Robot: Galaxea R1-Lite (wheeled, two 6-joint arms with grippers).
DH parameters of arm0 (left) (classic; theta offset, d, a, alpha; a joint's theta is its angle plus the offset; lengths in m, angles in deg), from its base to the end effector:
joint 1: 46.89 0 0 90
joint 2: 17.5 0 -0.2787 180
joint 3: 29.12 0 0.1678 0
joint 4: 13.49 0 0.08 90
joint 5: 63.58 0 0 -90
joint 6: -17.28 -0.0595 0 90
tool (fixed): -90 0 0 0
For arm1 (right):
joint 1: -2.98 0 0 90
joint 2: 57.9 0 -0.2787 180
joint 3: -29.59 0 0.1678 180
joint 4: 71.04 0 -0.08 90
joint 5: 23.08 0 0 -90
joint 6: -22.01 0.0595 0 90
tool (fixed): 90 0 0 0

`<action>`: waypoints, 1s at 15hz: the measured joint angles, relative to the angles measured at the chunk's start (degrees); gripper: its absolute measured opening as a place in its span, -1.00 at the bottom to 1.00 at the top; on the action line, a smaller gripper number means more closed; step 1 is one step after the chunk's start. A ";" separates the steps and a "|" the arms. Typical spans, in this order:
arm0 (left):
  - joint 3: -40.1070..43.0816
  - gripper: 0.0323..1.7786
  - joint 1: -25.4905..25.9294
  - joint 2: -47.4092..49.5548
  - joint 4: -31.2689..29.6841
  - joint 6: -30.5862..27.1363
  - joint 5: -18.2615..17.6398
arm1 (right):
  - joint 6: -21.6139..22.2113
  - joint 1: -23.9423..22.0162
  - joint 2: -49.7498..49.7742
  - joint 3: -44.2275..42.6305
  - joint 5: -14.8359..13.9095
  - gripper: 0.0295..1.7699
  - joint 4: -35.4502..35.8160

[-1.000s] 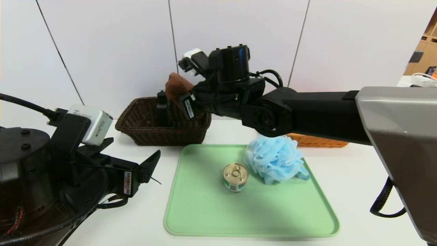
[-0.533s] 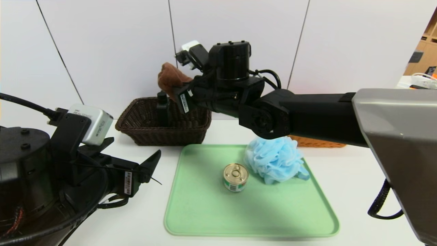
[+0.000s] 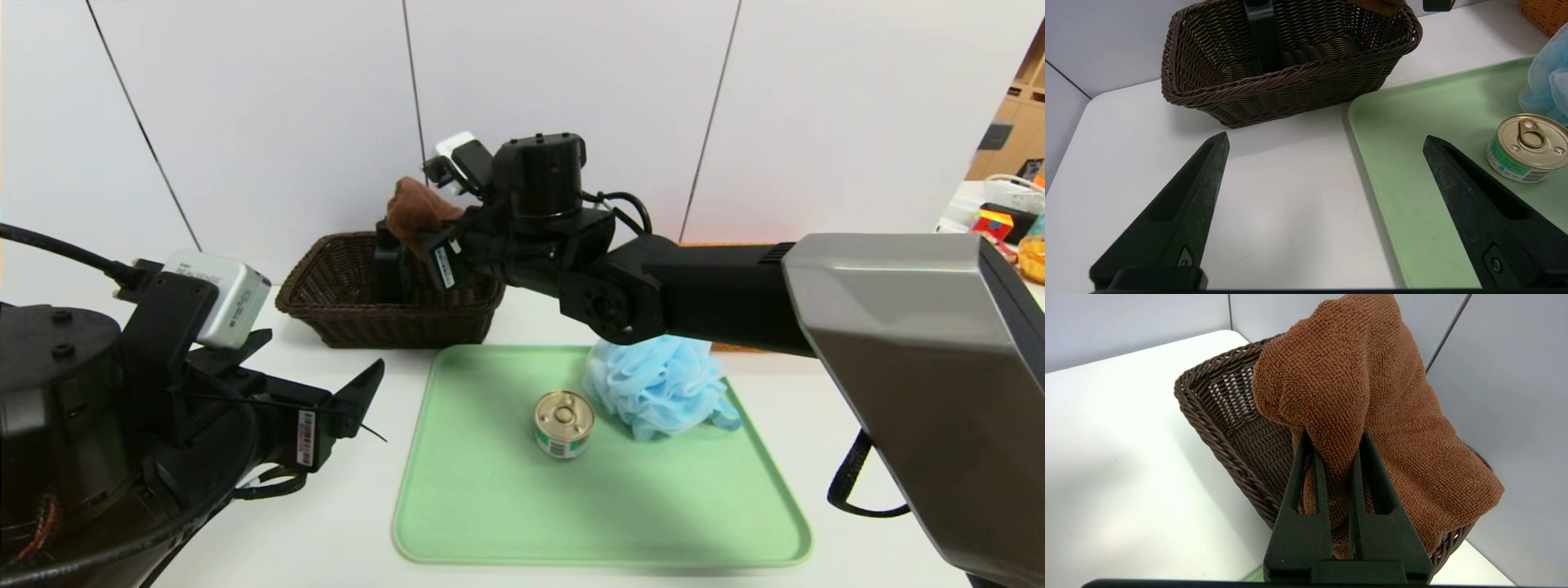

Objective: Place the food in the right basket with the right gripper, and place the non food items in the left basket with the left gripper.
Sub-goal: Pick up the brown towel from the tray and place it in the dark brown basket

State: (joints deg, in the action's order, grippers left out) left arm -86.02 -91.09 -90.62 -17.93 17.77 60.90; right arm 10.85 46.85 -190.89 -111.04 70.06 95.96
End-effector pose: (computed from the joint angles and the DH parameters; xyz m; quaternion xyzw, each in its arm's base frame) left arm 0.1715 -0.1198 0.1935 0.0608 0.0797 -0.0839 0.9914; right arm 0.3547 0.3455 0.2131 -0.1053 0.0049 0.4008 0.9101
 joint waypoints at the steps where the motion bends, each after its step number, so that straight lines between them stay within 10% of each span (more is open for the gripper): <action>1: 0.05 0.90 0.00 0.00 0.00 0.02 0.02 | -0.02 -0.09 -0.28 -0.02 -0.11 -0.83 0.33; 12: 0.99 0.90 -0.04 -0.06 0.00 0.17 -0.13 | 0.07 -0.35 -1.61 0.04 -1.88 -0.83 0.51; 15: 0.96 0.90 -0.09 -0.22 0.00 0.15 -0.16 | 0.02 -0.60 -1.79 0.04 -2.12 -0.38 0.66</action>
State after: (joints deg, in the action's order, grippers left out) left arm -85.06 -91.18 -90.84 -17.93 17.91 60.74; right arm 10.88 46.25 -192.68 -111.00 67.94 96.62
